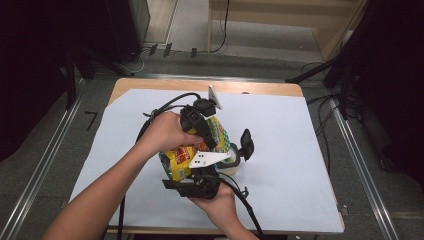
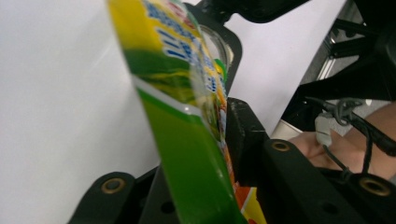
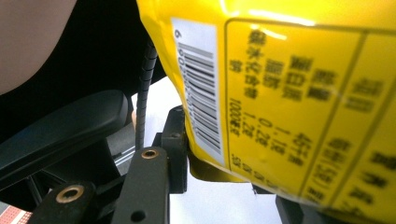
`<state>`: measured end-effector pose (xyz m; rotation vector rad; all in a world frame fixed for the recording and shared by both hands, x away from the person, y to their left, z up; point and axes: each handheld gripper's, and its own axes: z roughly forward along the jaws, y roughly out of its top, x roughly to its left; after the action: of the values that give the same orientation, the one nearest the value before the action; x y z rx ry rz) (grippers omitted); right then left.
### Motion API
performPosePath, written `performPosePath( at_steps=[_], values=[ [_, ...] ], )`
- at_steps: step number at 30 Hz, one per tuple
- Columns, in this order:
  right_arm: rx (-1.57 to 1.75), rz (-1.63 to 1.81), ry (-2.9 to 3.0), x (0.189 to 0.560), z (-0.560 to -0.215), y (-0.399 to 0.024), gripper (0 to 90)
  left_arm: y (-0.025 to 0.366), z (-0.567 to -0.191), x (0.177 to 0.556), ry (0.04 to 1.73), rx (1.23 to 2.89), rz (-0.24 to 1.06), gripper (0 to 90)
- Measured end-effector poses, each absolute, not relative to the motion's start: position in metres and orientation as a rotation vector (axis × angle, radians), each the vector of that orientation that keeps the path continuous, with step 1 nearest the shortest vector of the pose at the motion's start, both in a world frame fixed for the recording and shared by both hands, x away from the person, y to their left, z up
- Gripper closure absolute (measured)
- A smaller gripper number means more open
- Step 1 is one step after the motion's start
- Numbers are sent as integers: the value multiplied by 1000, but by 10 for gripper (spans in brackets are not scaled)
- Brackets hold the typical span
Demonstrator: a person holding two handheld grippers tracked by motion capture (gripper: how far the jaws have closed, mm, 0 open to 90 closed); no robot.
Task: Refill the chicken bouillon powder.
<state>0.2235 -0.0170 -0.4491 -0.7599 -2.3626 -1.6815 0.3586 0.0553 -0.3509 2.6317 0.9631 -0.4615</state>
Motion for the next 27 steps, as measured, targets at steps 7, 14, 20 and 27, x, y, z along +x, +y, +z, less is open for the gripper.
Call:
performPosePath(
  at_steps=[7,14,20,27],
  values=[
    [-776,-1660,-2394,221,-449,-13,624,52,-352,356,1009,2661,-401,873],
    [-815,-1665,-2404,223,-447,-14,647,48,-349,358,1035,2652,-385,872],
    [-828,-1666,-2392,224,-443,-15,646,48,-347,361,1040,2645,-388,867],
    [-837,-1669,-2394,227,-442,-12,641,49,-345,364,1044,2648,-385,867]
  ],
)
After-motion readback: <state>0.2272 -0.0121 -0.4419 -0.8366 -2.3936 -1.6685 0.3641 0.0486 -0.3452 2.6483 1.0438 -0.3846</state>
